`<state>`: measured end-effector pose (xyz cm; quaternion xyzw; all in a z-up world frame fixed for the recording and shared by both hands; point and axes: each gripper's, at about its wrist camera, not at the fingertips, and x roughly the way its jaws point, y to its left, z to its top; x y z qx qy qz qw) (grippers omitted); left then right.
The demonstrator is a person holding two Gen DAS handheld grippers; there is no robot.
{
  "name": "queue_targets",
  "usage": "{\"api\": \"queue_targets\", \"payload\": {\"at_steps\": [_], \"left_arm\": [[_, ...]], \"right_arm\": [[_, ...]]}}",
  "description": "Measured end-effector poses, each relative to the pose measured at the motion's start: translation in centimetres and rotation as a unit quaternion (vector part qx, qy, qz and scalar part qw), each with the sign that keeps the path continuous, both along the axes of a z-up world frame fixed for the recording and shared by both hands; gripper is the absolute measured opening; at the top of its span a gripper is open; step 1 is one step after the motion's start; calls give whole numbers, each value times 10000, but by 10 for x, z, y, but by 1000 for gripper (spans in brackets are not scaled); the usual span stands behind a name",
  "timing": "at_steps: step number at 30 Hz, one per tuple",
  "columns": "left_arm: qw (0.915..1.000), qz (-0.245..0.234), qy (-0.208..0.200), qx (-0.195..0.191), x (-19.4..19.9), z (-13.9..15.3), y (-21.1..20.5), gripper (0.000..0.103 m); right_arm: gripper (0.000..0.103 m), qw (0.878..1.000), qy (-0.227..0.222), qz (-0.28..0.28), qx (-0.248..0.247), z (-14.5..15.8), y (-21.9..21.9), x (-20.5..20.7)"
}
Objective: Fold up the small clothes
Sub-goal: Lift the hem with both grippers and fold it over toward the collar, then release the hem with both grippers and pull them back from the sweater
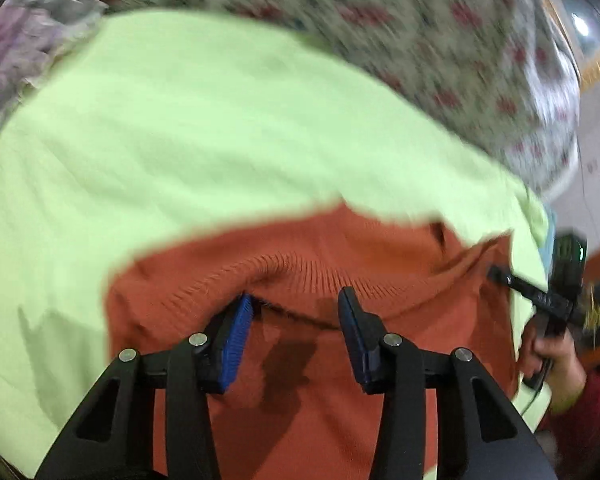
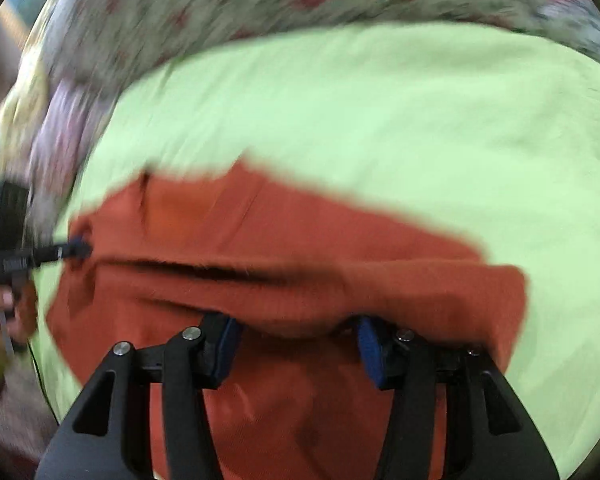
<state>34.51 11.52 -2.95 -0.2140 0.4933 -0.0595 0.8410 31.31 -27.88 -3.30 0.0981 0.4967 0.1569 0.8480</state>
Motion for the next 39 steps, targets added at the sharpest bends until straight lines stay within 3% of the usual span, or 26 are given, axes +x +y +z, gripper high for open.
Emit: {"api": "queue_targets", "payload": {"at_steps": [2, 5, 9, 14, 17, 21, 26, 29, 31, 34, 37, 39], "left_arm": [[9995, 279, -124, -21, 7, 4, 12, 46], [9968, 753, -141, 222, 11, 9, 30, 55], [9922, 1201, -284, 189, -8, 17, 53, 61], [9887, 1476, -243, -21, -58, 15, 68, 61], [9894, 1431, -169, -193, -81, 7, 59, 62], [9944, 1031, -99, -203, -80, 1, 31, 62], [9976, 674, -113, 98, -46, -1, 2, 64], [9951, 873, -33, 467, -15, -5, 8, 64], [9940, 1054, 66, 283, -10, -8, 20, 64], [9934, 1150, 25, 18, -24, -5, 30, 64], [9938, 1065, 188, 262, -53, -2, 25, 65], [9933, 1119, 164, 217, -79, 0, 27, 66]], "right_arm": [[53, 9985, -102, -473, 257, 4, -16, 9], [53, 9940, -217, -943, 510, 8, -33, 10], [53, 9927, -230, -1005, 633, 13, -34, -2], [54, 9918, -228, -989, 783, 21, -35, -35], [54, 9921, -116, -864, 901, 18, -27, -63], [54, 9941, 17, -596, 911, 14, -7, -88], [56, 9923, 132, -594, 1080, 7, 6, -104], [57, 9916, 268, -629, 1102, 1, 9, -108], [57, 9913, 318, -624, 1112, -1, 10, -113], [58, 9915, 338, -616, 1097, -1, 10, -118], [58, 9922, 456, -545, 1025, -7, 10, -127], [58, 9921, 485, -559, 1009, -9, 9, -132]]}}
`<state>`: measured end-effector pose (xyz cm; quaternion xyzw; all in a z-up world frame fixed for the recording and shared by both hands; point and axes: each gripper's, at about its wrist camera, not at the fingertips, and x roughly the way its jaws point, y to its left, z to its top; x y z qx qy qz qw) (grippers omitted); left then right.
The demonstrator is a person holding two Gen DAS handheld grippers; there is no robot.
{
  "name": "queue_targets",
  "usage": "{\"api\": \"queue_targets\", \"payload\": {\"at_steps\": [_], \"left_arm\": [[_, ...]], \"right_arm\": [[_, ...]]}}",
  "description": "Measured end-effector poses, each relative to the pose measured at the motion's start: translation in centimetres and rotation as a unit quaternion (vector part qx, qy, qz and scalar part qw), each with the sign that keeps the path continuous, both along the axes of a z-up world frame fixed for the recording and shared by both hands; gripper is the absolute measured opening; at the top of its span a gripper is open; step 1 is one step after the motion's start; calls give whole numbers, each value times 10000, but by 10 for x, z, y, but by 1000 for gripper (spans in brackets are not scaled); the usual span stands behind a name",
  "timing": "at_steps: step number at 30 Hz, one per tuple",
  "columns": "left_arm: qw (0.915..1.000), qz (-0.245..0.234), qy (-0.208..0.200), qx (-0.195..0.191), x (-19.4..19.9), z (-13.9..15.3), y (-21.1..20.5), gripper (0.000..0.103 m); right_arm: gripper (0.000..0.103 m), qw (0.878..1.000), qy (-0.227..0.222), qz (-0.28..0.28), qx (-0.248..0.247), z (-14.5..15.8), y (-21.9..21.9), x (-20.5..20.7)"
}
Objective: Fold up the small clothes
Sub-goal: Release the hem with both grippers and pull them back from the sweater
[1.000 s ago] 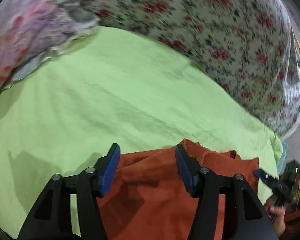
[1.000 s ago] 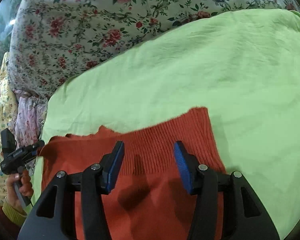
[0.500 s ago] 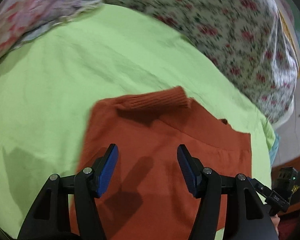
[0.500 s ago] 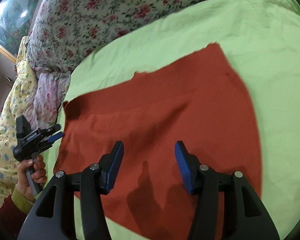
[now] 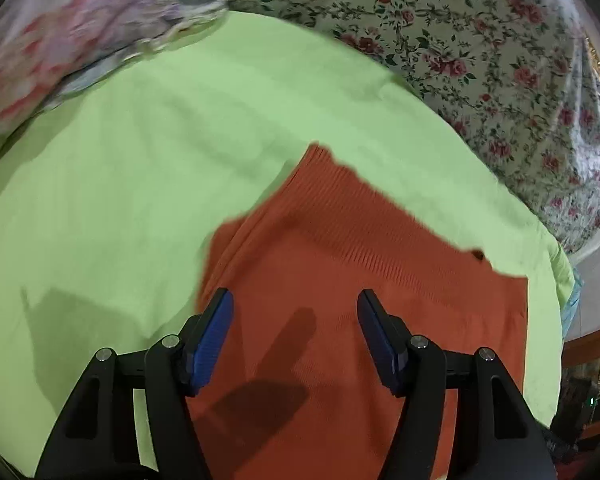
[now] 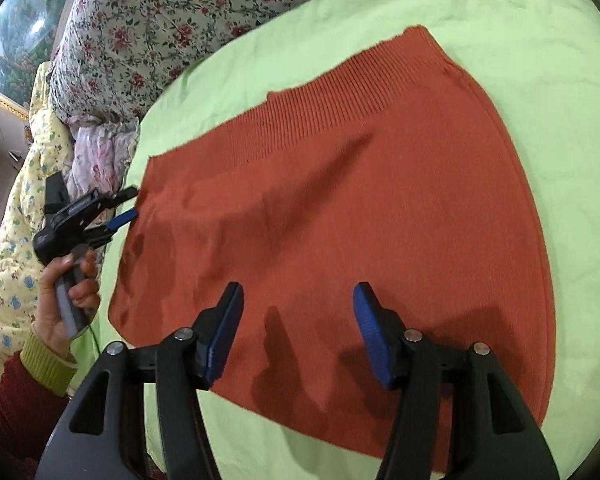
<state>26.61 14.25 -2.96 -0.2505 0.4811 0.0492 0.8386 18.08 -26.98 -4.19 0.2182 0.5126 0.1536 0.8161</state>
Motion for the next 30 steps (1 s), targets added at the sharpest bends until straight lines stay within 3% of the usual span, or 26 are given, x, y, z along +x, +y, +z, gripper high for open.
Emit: {"api": "queue_targets", "payload": {"at_steps": [9, 14, 21, 30], "left_arm": [[9954, 568, 31, -775, -137, -5, 17, 73], [9929, 444, 102, -1102, -182, -13, 17, 78], [9876, 357, 309, -1498, -201, -32, 4, 79], [9721, 1084, 66, -2081, -180, -51, 4, 82]], "right_arm": [[58, 9997, 93, -226, -79, 8, 0, -42], [59, 9997, 93, -201, -109, 12, 16, -71], [63, 9997, 20, -227, -84, 25, 38, -112], [66, 9999, 76, 112, -54, 27, 54, -112]]}}
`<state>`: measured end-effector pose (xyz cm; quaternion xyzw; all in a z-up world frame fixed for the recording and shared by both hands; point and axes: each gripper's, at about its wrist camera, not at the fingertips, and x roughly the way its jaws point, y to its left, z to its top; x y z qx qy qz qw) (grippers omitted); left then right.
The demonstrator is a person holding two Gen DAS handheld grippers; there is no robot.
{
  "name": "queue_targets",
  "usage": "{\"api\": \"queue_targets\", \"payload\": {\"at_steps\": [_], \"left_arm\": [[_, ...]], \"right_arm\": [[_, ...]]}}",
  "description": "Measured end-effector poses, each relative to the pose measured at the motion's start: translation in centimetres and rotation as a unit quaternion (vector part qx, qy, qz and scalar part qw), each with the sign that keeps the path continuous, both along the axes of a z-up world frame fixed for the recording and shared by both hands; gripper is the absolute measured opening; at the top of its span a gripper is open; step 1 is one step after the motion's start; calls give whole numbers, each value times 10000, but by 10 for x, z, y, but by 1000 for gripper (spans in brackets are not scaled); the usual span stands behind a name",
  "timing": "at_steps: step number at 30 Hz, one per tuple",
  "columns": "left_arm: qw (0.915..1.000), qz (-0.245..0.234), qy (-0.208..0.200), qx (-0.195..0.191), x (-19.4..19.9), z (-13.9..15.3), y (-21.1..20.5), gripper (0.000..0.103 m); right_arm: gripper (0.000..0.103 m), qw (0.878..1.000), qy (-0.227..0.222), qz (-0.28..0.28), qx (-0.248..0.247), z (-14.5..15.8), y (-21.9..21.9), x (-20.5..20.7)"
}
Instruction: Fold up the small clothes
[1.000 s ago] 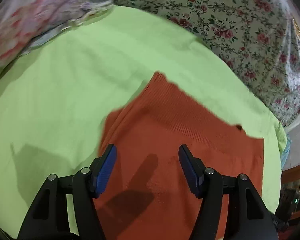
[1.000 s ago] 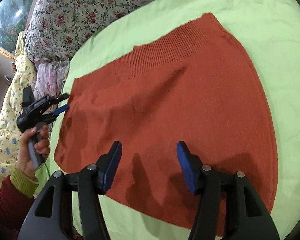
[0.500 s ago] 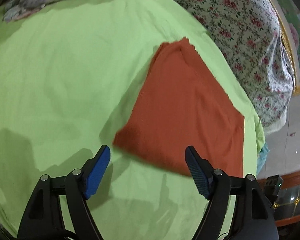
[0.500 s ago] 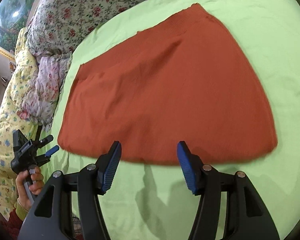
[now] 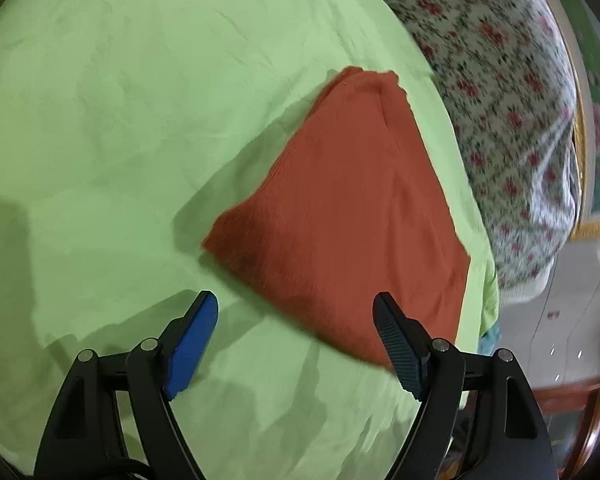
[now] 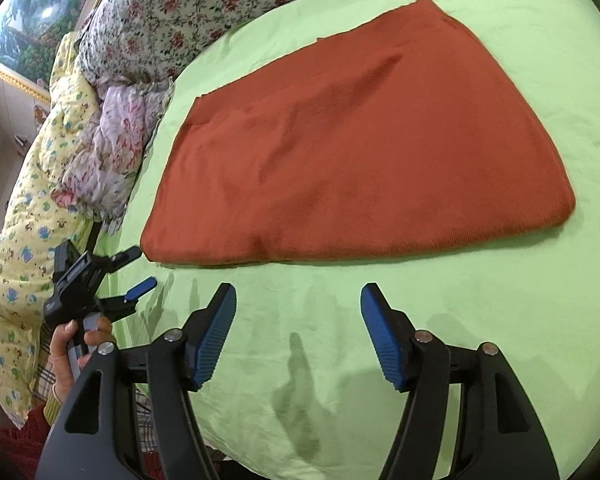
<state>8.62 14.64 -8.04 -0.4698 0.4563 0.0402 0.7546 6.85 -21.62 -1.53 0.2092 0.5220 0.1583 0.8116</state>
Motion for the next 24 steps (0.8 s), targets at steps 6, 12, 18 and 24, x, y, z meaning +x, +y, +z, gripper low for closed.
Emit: {"api": "queue_targets", "payload": {"at_steps": [6, 12, 18, 24], "left_arm": [[9968, 763, -194, -99, 26, -16, 2, 91], [9935, 1036, -446, 164, 38, -14, -2, 87], [9948, 860, -507, 210, 47, -15, -2, 34], [9903, 241, -1123, 779, 59, 30, -35, 26]], "right_arm": [[66, 9996, -128, 214, -122, 11, -9, 3], [66, 9998, -20, 113, -145, 12, -36, 8], [66, 10000, 46, -2, -82, 9, -61, 17], [66, 9999, 112, -36, 110, 3, -75, 34]]}}
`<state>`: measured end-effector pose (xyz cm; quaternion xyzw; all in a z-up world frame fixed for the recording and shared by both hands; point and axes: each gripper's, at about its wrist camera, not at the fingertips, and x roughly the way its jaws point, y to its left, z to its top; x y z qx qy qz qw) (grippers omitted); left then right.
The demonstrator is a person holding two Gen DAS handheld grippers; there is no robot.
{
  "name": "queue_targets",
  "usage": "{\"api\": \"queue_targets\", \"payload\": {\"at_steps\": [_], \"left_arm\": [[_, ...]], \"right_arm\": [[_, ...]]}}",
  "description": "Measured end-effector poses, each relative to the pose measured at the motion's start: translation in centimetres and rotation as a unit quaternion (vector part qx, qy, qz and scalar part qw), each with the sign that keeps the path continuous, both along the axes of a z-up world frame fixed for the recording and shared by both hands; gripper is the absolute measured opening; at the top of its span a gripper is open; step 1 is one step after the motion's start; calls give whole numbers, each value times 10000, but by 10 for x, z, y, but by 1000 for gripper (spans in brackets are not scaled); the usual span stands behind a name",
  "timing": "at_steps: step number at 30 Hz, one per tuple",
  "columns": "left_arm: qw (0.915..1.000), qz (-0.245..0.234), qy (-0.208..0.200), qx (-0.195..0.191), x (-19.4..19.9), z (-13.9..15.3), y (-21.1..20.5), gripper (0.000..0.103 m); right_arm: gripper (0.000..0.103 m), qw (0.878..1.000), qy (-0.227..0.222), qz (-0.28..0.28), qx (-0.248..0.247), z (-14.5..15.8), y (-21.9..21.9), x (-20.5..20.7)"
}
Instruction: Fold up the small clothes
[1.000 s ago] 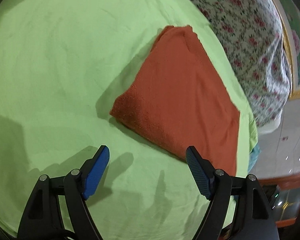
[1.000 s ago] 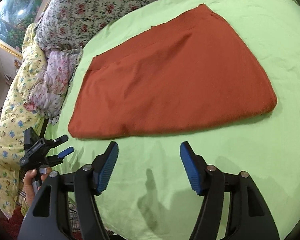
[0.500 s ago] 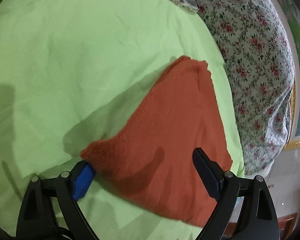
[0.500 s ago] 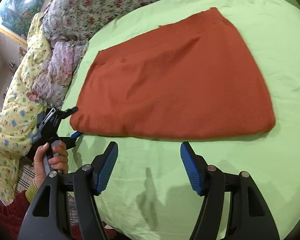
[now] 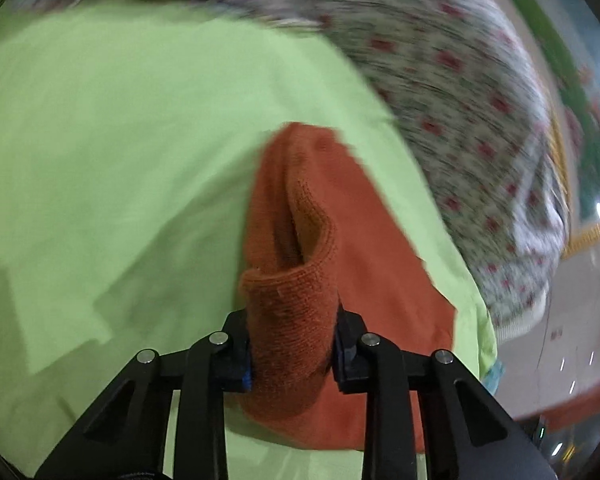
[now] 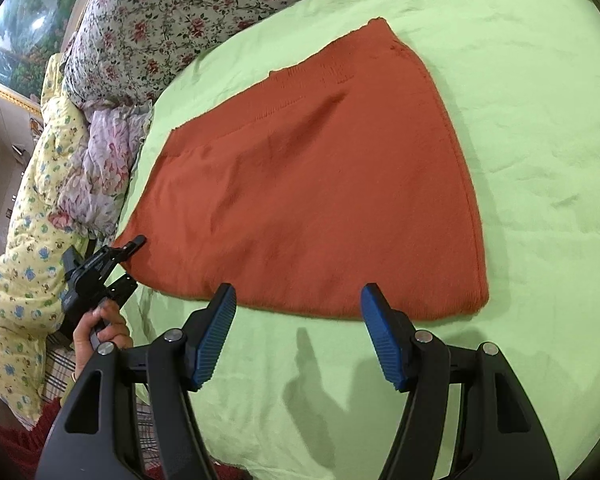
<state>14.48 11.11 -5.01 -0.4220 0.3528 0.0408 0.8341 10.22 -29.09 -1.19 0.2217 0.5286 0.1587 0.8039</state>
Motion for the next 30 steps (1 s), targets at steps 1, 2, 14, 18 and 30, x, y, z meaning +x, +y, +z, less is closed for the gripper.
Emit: {"api": "queue_targets", "payload": {"at_steps": [1, 2, 14, 18, 30], "left_arm": [[9996, -211, -117, 170, 6, 14, -14, 26], [9989, -348, -187, 258, 9, 21, -23, 26], [9610, -2719, -387, 328, 68, 27, -209, 23], [9577, -2848, -67, 397, 74, 4, -227, 23], [9602, -2755, -212, 403, 66, 23, -216, 23]], "right_arm": [[66, 10000, -11, 11, 20, 1, -1, 2], [66, 10000, -35, 28, 42, 2, -3, 5], [66, 9976, -242, -276, 587, 15, -50, 65], [66, 9969, -101, -263, 733, 4, -51, 89], [61, 9918, 317, 744, 986, -34, 36, 176]]}}
